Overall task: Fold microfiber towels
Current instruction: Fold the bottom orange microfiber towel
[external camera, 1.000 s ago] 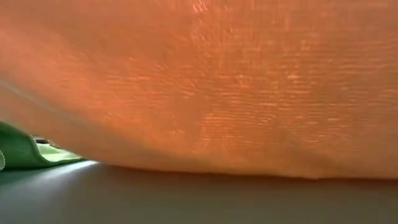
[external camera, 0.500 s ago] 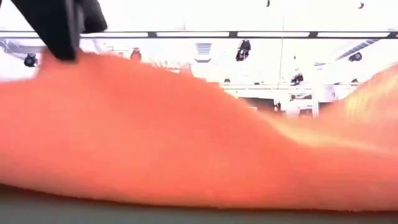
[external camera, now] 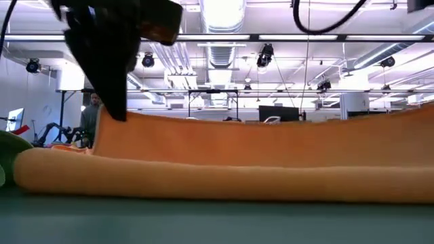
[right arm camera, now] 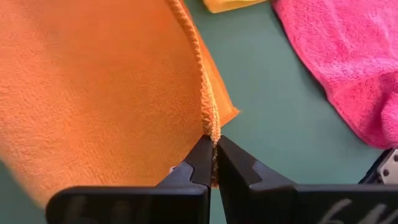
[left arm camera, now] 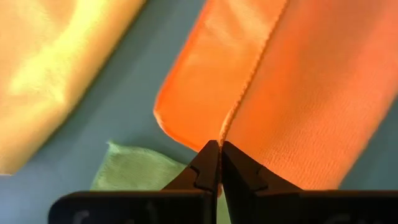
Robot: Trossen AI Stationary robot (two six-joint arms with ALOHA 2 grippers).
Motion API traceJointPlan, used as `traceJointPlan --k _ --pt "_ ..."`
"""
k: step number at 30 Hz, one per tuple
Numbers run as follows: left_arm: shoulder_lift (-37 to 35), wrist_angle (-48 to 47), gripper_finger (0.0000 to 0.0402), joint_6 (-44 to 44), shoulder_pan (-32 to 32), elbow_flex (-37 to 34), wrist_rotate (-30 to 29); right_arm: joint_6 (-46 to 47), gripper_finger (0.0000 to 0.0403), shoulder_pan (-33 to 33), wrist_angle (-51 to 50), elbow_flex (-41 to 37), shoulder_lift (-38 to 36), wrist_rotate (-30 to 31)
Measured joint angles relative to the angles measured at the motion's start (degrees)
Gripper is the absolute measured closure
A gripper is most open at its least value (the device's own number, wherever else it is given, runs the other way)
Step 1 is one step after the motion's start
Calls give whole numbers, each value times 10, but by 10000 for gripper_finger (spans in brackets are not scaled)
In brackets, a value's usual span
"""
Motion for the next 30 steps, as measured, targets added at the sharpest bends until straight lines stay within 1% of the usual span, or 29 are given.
traceJointPlan --k 7,15,19,21,24,30 --pt "0 0 401 3 25 0 -1 -2 395 -23 10 -35 0 10" --pt "0 0 401 4 27 0 0 -41 395 -28 50 -38 0 11" --pt "0 1 400 32 27 0 0 -42 394 -28 52 -38 0 10" --pt "0 1 390 32 27 0 0 -40 394 -28 52 -38 0 11" --pt "0 1 361 32 27 0 0 -42 383 -27 52 -37 0 10" --pt "0 1 285 28 27 0 0 -45 335 -29 51 -36 0 11"
